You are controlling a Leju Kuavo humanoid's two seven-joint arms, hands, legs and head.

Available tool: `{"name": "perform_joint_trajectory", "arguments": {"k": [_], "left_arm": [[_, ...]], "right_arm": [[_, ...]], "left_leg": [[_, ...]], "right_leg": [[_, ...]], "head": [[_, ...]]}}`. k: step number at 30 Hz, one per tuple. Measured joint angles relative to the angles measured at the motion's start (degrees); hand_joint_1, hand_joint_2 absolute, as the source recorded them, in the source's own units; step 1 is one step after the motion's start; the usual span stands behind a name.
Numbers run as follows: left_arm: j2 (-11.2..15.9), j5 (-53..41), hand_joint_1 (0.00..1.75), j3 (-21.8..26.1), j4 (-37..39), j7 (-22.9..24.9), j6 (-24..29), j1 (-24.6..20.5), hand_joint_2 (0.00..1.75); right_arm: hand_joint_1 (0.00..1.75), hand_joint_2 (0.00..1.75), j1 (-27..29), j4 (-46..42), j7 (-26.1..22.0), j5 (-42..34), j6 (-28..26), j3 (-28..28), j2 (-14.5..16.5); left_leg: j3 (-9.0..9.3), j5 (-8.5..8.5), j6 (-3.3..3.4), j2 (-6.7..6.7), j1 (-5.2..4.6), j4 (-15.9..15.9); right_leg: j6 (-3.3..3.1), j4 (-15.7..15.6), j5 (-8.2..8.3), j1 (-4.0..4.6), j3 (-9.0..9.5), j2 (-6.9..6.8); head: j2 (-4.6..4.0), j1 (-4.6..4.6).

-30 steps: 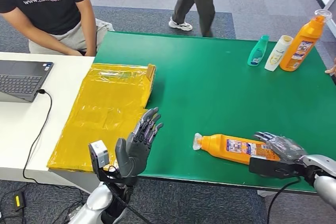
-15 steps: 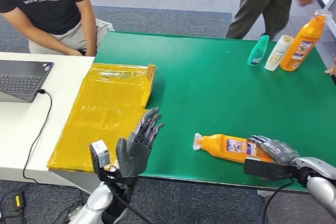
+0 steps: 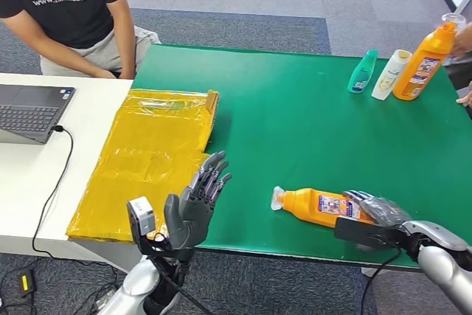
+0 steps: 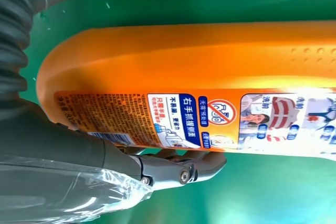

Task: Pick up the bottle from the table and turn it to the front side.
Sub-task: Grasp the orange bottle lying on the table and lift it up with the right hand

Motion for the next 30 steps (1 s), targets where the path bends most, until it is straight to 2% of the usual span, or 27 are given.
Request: {"name": "perform_joint_trajectory", "arguments": {"k": [8, 24, 30], "left_arm": [[0.00, 0.49, 0.00, -0.06, 0.00, 0.08, -0.01, -0.06, 0.00], [0.00, 0.73, 0.00, -0.06, 0.00, 0.10, -0.01, -0.19, 0.00], [0.00, 0.73, 0.00, -0.06, 0.00, 0.10, -0.01, -0.20, 0.00]], "right_arm": [[0.00, 1.75, -1.50, 3.26, 0.91, 0.71, -0.11, -0.01, 1.14], [0.01, 1.75, -2.07, 5.35, 0.98, 0.97, 0.95, 0.04, 1.27], [1.19, 1.75, -2.14, 5.43, 0.96, 0.93, 0.96, 0.04, 1.27]], "left_leg": [[0.00, 0.00, 0.00, 0.00, 0.00, 0.00], [0.00, 0.00, 0.00, 0.00, 0.00, 0.00], [0.00, 0.00, 0.00, 0.00, 0.00, 0.00]], "right_leg": [[0.00, 0.00, 0.00, 0.00, 0.01, 0.00], [0.00, 0.00, 0.00, 0.00, 0.00, 0.00], [0.00, 0.00, 0.00, 0.00, 0.00, 0.00]], "head": [[0.00, 0.00], [0.00, 0.01], [0.00, 0.01]]}}
